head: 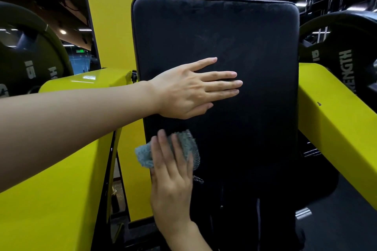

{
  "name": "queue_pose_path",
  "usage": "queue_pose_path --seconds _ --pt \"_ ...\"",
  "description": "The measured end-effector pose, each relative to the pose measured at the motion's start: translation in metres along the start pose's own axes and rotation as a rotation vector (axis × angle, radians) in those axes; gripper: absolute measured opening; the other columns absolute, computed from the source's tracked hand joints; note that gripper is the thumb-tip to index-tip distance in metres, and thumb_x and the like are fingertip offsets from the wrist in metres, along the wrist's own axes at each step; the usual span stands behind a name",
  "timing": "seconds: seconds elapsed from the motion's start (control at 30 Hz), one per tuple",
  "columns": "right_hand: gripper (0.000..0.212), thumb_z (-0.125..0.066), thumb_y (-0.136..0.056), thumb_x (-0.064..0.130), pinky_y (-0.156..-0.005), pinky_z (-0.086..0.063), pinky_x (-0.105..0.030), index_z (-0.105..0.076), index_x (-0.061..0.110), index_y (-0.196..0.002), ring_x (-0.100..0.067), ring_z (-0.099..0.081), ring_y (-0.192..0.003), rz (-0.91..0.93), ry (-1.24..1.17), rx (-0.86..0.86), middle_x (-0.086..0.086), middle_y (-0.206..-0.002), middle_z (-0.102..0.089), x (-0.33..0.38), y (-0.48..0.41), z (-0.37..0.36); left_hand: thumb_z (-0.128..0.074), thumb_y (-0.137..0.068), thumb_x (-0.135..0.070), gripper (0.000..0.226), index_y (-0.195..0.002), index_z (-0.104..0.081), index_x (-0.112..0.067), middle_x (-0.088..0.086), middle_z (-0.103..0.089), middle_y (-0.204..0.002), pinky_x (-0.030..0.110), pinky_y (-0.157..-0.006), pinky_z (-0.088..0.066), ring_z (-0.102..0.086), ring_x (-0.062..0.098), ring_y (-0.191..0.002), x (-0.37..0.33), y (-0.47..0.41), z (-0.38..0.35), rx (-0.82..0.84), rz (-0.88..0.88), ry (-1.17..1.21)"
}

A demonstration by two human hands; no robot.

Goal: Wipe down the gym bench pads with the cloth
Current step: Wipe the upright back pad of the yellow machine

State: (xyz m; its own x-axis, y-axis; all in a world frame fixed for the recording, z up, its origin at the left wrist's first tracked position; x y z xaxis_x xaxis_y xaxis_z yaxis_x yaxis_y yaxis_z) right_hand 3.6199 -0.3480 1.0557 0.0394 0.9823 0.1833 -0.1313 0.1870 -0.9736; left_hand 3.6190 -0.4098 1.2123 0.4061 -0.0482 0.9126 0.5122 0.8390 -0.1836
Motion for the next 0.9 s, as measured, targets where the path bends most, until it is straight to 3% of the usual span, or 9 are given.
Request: queue_pose_path --seconds 0.1,0.3,0.4,0.63,0.77,0.9 --pt "0.052 -0.046 -0.099 0.023 -0.121 -0.017 -0.038 -0.035 0.021 -0.15 -0.015 -0.023 -0.149 0.062 0.122 0.023 0.007 -0.158 -0.034 0.002 -0.002 0.001 -0.02 -0.103 -0.036 0.057 -0.158 -0.017 -0.02 -0.003 -0.012 -0.165 0.048 -0.123 -0.003 -0.007 0.017 -0.153 -0.001 0.0 0.001 -0.003 0.002 0.005" --pt "0.053 -0.048 -0.101 0.022 -0.117 -0.027 -0.046 -0.032 0.024 -0.151 -0.016 -0.026 -0.148 0.145 0.178 0.025 0.008 -0.158 -0.033 -0.027 -0.002 0.016 -0.02 -0.103 -0.036 0.056 -0.157 -0.02 -0.02 -0.002 -0.015 -0.164 0.048 -0.123 -0.005 -0.009 0.017 -0.152 -0.001 0.001 0.001 -0.011 0.006 0.002" --pt "0.046 -0.035 -0.106 0.024 -0.116 -0.029 -0.048 -0.032 0.021 -0.151 -0.018 -0.027 -0.148 0.09 0.115 0.0 0.006 -0.158 -0.033 -0.048 -0.003 0.027 -0.02 -0.103 -0.036 0.056 -0.157 -0.02 -0.02 -0.002 -0.015 -0.164 0.047 -0.123 -0.004 -0.01 0.017 -0.152 -0.001 0.001 0.001 -0.002 0.004 0.006" --pt "0.048 -0.043 -0.1 0.006 -0.122 -0.022 -0.042 -0.039 0.003 -0.147 -0.026 -0.022 -0.15 -0.198 0.074 -0.163 -0.007 -0.156 -0.035 -0.131 -0.008 0.07 -0.018 -0.103 -0.036 0.057 -0.158 -0.017 -0.021 -0.002 -0.013 -0.165 0.049 -0.123 -0.005 -0.007 0.017 -0.153 -0.001 0.0 -0.001 0.02 0.003 0.003" --pt "0.045 -0.04 -0.102 0.01 -0.123 -0.014 -0.032 -0.04 0.0 -0.145 -0.027 -0.021 -0.15 -0.261 -0.009 -0.203 -0.009 -0.154 -0.036 -0.123 -0.008 0.067 -0.018 -0.102 -0.036 0.057 -0.158 -0.017 -0.021 -0.002 -0.013 -0.165 0.05 -0.123 -0.005 -0.007 0.017 -0.153 -0.001 0.0 0.0 0.012 0.009 -0.003" --pt "0.044 -0.04 -0.103 0.015 -0.122 -0.018 -0.036 -0.041 0.003 -0.146 -0.027 -0.023 -0.149 -0.178 -0.081 -0.146 -0.008 -0.155 -0.037 -0.084 -0.001 0.048 -0.02 -0.102 -0.036 0.058 -0.157 -0.019 -0.02 -0.002 -0.015 -0.164 0.05 -0.123 -0.006 -0.01 0.018 -0.152 -0.002 -0.001 0.0 0.008 0.017 -0.004"
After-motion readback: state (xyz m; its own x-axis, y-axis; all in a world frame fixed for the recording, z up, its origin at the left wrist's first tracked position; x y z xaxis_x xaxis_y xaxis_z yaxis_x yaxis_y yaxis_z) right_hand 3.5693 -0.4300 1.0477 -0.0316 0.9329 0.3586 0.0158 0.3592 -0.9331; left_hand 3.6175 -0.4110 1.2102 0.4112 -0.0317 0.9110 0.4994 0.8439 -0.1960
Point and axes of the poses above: each hand's wrist, its own y-axis away from the middle knuckle, its own z-axis out of the back of the hand, x = y × z, the point moved 8 cm from there along -y, towards the middle knuckle
